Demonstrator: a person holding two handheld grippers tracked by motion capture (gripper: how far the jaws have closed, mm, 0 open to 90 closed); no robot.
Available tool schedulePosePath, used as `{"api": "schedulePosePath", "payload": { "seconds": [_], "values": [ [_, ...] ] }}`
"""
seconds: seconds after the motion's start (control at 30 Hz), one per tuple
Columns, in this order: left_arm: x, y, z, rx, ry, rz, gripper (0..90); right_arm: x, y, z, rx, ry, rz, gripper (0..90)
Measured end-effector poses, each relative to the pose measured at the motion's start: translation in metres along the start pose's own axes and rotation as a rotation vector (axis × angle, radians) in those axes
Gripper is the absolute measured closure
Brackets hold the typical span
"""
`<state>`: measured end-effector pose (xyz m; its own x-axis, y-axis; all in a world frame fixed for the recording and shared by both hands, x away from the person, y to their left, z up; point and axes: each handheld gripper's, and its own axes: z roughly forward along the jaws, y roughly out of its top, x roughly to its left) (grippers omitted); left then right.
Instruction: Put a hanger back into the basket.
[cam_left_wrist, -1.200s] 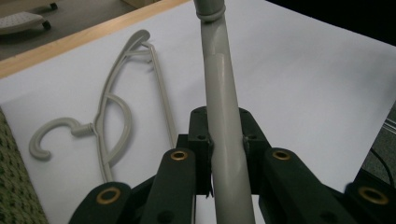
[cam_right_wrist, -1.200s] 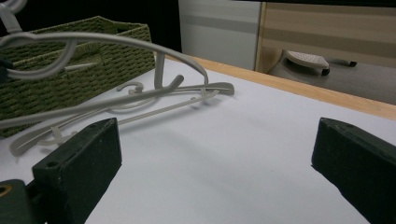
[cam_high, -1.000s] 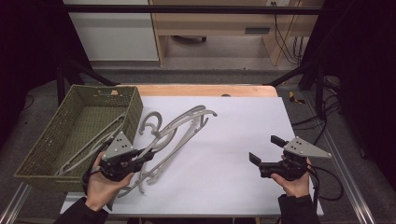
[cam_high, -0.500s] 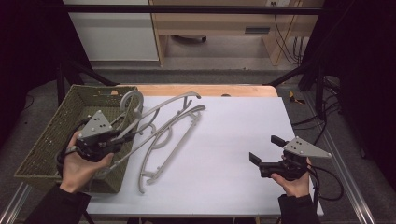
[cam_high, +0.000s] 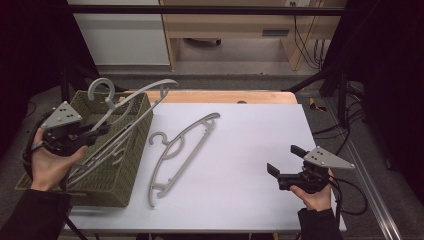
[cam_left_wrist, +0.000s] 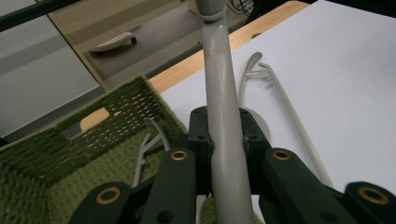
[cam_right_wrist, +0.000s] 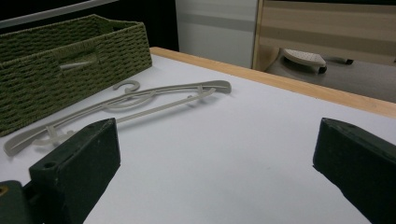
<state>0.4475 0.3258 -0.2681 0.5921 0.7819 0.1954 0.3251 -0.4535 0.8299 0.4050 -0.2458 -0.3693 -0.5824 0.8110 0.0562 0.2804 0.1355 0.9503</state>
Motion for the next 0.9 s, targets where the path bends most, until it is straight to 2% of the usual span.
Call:
{"api": "schedulePosePath", "payload": {
  "seconds": [0.07, 0.27, 0.4, 0.57, 0.9],
  "values": [
    [0.011, -0.008, -0.001, -0.002, 0.014, -0.019, 79.5, 0.0, 0.0, 0.0, 0.001, 0.0, 0.0, 0.9],
    [0.028, -0.026, 0.001, 0.018, 0.04, -0.026, 79.5, 0.0, 0.0, 0.001, 0.005, -0.002, 0.0, 0.9],
    [0.037, -0.036, 0.0, 0.029, 0.05, -0.01, 79.5, 0.0, -0.001, 0.001, 0.007, -0.002, -0.004, 0.9],
    [0.047, -0.046, -0.002, 0.029, 0.064, -0.017, 79.5, 0.0, -0.001, 0.002, 0.007, -0.002, -0.003, 0.9],
    [0.062, -0.063, 0.001, 0.065, 0.09, -0.015, 79.4, 0.0, -0.001, 0.003, 0.013, -0.003, -0.004, 1.0]
  ]
}}
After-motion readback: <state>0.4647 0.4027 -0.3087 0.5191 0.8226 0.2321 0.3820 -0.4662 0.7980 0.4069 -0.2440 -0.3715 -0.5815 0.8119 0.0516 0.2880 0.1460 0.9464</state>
